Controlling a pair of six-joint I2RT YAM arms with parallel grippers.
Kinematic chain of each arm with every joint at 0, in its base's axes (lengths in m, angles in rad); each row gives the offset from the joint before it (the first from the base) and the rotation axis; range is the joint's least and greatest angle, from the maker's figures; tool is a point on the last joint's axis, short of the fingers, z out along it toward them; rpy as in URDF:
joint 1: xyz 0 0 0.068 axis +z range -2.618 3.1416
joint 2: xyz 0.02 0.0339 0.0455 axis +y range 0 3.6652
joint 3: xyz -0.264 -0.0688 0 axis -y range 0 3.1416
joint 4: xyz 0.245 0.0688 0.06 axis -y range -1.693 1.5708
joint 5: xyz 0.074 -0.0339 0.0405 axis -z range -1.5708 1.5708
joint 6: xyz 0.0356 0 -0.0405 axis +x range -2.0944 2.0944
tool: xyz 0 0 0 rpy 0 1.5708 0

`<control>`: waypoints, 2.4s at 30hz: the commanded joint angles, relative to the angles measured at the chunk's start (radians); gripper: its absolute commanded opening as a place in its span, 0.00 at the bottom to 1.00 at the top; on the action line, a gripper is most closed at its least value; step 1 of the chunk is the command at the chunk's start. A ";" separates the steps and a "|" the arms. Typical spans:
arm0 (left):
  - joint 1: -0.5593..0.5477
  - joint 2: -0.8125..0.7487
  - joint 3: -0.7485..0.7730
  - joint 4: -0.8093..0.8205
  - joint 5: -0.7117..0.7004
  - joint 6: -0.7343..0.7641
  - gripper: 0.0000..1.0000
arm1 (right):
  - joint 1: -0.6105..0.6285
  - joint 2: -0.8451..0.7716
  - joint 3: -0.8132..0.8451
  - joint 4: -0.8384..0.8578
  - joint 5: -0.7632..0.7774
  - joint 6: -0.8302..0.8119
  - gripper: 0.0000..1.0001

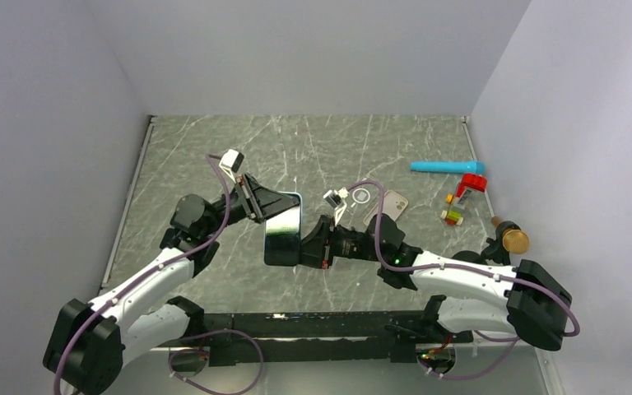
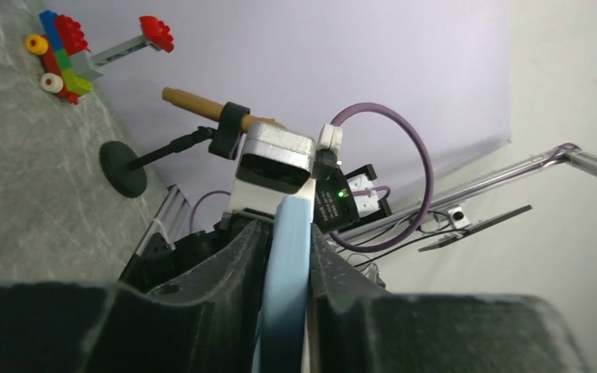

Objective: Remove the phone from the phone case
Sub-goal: Remove the phone case from the phone.

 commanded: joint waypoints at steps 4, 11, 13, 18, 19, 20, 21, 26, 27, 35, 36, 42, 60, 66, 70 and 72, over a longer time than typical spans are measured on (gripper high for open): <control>-0.026 -0.060 0.074 -0.313 -0.002 0.151 0.57 | -0.020 0.019 -0.009 0.303 0.090 0.043 0.00; -0.021 -0.086 0.090 -0.394 -0.013 0.207 0.91 | -0.044 0.017 -0.030 0.329 0.101 0.089 0.00; -0.001 -0.121 0.084 -0.439 -0.027 0.228 0.97 | -0.060 0.008 -0.039 0.311 0.113 0.109 0.00; 0.064 -0.207 0.099 -0.608 -0.011 0.317 0.99 | -0.107 0.016 -0.076 0.368 0.087 0.180 0.00; 0.076 -0.225 0.104 -0.641 -0.004 0.333 0.99 | -0.114 0.017 -0.079 0.370 0.083 0.185 0.00; 0.087 -0.244 0.108 -0.672 0.003 0.355 0.99 | -0.120 0.016 -0.082 0.371 0.082 0.186 0.00; 0.095 -0.260 0.113 -0.704 0.010 0.373 0.99 | -0.127 0.013 -0.084 0.369 0.083 0.189 0.00; 0.103 -0.352 0.152 -0.883 0.014 0.454 0.95 | -0.164 0.009 -0.086 0.381 0.065 0.196 0.00; 0.103 -0.372 0.156 -0.908 0.016 0.453 0.94 | -0.169 0.013 -0.084 0.387 0.058 0.198 0.00; 0.103 -0.400 0.029 -0.602 0.125 0.106 0.82 | -0.191 0.038 -0.088 0.447 0.030 0.207 0.00; 0.103 -0.402 0.030 -0.602 0.126 0.094 0.82 | -0.191 0.041 -0.089 0.451 0.028 0.206 0.00; 0.094 -0.399 0.024 -0.586 0.122 0.067 0.83 | -0.193 0.066 -0.090 0.486 0.018 0.214 0.00; 0.080 -0.357 -0.051 -0.450 0.109 -0.041 0.69 | -0.192 0.101 -0.076 0.506 0.006 0.214 0.00; 0.068 -0.343 -0.044 -0.448 0.097 -0.039 0.68 | -0.190 0.104 -0.068 0.506 0.002 0.211 0.00; 0.063 -0.341 -0.034 -0.478 0.087 -0.023 0.67 | -0.189 0.109 -0.066 0.512 -0.002 0.213 0.00; 0.063 -0.340 -0.040 -0.480 0.078 -0.025 0.66 | -0.186 0.109 -0.062 0.502 -0.005 0.205 0.00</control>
